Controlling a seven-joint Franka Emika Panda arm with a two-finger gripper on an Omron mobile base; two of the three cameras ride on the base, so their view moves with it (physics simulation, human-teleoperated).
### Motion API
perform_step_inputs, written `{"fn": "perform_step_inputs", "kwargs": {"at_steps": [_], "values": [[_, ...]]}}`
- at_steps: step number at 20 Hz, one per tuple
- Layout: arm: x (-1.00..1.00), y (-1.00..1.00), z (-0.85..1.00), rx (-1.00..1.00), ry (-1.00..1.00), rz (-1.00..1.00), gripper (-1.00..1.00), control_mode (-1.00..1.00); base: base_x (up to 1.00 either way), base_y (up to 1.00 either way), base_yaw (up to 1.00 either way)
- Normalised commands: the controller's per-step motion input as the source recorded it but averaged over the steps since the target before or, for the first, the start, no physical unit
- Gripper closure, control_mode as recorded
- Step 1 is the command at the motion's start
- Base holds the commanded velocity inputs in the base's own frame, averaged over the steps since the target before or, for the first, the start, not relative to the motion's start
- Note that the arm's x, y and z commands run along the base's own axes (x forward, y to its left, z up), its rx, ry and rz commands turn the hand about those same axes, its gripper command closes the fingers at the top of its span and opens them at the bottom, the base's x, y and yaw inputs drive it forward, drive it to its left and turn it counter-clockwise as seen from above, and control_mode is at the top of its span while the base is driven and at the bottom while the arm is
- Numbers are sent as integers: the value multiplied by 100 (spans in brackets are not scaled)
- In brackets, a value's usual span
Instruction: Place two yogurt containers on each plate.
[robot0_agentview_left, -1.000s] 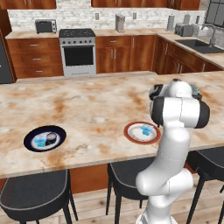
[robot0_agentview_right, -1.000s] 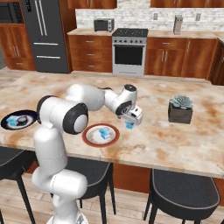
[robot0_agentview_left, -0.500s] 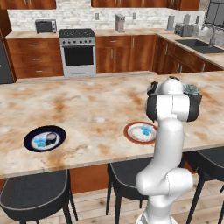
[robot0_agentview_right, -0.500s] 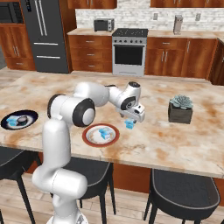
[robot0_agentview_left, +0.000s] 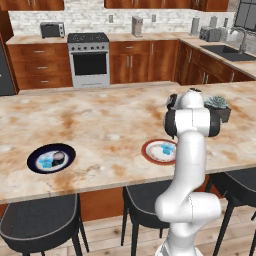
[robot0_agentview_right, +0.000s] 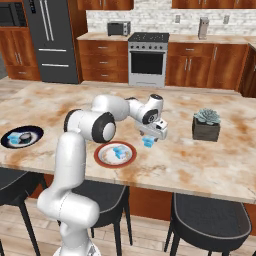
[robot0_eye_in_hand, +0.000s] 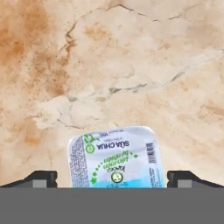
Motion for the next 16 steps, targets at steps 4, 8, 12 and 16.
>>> {"fn": "perform_step_inputs", "kwargs": {"at_steps": [4, 8, 12, 16], "values": [[6, 0, -18, 0, 3, 11, -100, -100, 0, 0, 0], [1, 0, -19, 0, 5, 16, -100, -100, 0, 0, 0], [3, 0, -15, 0, 3, 13, -100, -100, 0, 0, 0], [3, 0, -11, 0, 0, 11, -100, -100, 0, 0, 0]]}}
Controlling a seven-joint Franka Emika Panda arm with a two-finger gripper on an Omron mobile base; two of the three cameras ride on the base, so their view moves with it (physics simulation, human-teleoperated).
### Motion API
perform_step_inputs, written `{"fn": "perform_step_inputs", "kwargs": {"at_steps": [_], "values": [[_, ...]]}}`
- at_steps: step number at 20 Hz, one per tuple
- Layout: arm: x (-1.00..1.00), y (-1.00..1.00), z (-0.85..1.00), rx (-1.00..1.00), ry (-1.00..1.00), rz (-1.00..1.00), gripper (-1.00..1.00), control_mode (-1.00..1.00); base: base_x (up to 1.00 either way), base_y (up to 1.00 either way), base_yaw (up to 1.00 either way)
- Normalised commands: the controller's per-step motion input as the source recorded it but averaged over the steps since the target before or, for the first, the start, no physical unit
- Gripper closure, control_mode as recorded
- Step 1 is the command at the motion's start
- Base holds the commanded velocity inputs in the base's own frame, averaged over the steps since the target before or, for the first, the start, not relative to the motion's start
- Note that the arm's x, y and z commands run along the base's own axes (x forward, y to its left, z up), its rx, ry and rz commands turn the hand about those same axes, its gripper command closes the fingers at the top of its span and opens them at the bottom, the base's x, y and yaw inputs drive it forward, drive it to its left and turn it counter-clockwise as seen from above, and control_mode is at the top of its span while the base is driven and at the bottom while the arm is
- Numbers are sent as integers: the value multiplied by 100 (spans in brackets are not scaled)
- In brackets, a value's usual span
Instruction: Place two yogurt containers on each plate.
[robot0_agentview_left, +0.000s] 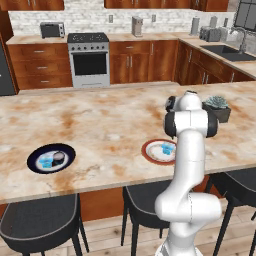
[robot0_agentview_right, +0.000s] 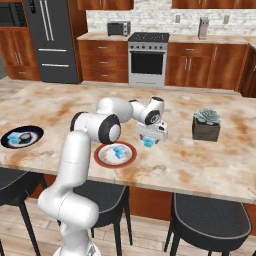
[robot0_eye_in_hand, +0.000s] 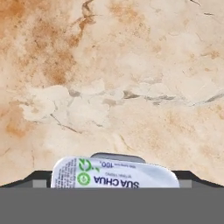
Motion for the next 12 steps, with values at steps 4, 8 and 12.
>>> {"fn": "perform_step_inputs", "kwargs": {"at_steps": [4, 8, 12], "values": [[0, 1, -9, 0, 4, 5, -100, -100, 0, 0, 0], [0, 3, -6, 0, 4, 0, 100, -100, 0, 0, 0], [-10, 5, 23, 0, 0, 0, 100, -100, 0, 0, 0]]}}
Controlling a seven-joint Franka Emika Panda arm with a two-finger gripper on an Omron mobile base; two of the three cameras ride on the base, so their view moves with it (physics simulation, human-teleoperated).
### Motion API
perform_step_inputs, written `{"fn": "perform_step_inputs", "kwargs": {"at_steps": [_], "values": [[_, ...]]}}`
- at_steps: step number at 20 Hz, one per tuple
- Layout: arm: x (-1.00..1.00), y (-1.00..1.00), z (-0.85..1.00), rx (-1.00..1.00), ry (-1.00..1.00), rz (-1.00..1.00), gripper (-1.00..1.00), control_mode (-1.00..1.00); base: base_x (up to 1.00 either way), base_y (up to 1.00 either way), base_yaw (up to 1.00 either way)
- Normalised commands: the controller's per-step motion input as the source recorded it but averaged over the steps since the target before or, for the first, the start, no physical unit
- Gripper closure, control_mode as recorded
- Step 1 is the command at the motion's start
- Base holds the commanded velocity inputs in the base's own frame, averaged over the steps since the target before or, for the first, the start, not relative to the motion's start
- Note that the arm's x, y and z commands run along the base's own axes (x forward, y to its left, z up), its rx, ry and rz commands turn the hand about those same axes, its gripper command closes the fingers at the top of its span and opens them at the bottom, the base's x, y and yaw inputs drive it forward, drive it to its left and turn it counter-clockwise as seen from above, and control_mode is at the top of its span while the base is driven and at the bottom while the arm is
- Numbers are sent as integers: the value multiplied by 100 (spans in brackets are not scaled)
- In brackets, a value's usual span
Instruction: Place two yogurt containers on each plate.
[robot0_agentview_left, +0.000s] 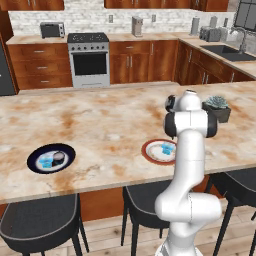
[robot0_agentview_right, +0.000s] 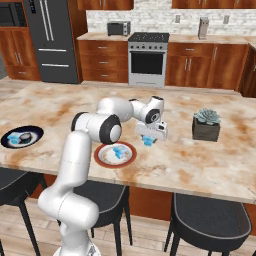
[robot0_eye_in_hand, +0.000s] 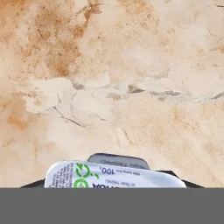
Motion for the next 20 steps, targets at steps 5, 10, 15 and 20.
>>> {"fn": "perform_step_inputs", "kwargs": {"at_steps": [5, 10, 15, 20], "values": [[-19, 19, 46, 0, 0, 0, 100, -100, 0, 0, 0], [-22, 41, 14, 0, 0, 0, 100, -100, 0, 0, 0], [-22, 56, 1, 0, 0, 0, 100, -100, 0, 0, 0], [-20, 58, 0, 0, 1, 0, 100, -100, 0, 0, 0]]}}
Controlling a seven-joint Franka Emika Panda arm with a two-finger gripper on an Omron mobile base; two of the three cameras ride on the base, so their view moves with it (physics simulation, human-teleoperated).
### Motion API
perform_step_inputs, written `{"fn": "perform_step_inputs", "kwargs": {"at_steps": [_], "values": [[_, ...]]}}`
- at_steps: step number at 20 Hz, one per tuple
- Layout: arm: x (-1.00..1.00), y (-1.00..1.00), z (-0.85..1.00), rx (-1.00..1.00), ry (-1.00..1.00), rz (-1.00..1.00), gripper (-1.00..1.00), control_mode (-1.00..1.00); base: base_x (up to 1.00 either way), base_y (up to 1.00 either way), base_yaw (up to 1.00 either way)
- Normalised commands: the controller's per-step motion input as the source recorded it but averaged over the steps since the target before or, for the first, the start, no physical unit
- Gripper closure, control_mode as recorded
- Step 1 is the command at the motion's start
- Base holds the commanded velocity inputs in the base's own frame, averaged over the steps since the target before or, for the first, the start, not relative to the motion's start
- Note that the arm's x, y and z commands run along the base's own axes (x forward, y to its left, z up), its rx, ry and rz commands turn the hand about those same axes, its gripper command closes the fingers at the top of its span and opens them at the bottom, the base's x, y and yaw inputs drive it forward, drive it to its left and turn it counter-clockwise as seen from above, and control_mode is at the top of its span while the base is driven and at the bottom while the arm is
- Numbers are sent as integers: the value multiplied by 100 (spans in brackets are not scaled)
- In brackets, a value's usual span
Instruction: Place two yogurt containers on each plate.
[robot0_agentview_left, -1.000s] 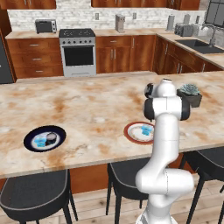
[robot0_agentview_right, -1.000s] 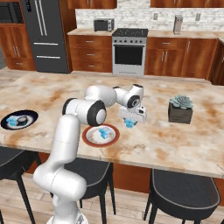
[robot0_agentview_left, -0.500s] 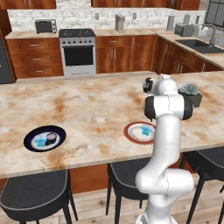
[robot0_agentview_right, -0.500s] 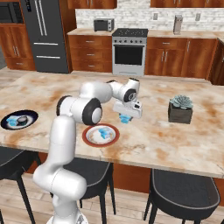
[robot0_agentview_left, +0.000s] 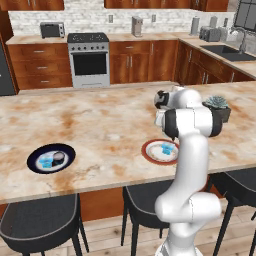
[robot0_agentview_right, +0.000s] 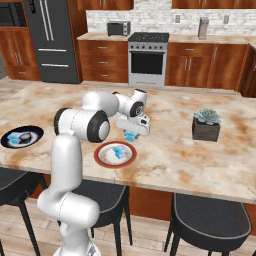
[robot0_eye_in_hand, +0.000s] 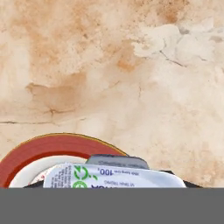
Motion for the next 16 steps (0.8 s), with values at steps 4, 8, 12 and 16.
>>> {"fn": "perform_step_inputs", "kwargs": {"at_steps": [4, 8, 12, 16], "values": [[-20, 58, 0, 0, 4, 0, 100, -100, 0, 0, 0], [-21, 57, 0, 0, 6, 0, 100, -100, 0, 0, 0], [-22, 50, 0, 0, 5, 0, 100, -100, 0, 0, 0], [-30, 23, 0, 0, 1, 0, 100, -100, 0, 0, 0]]}}
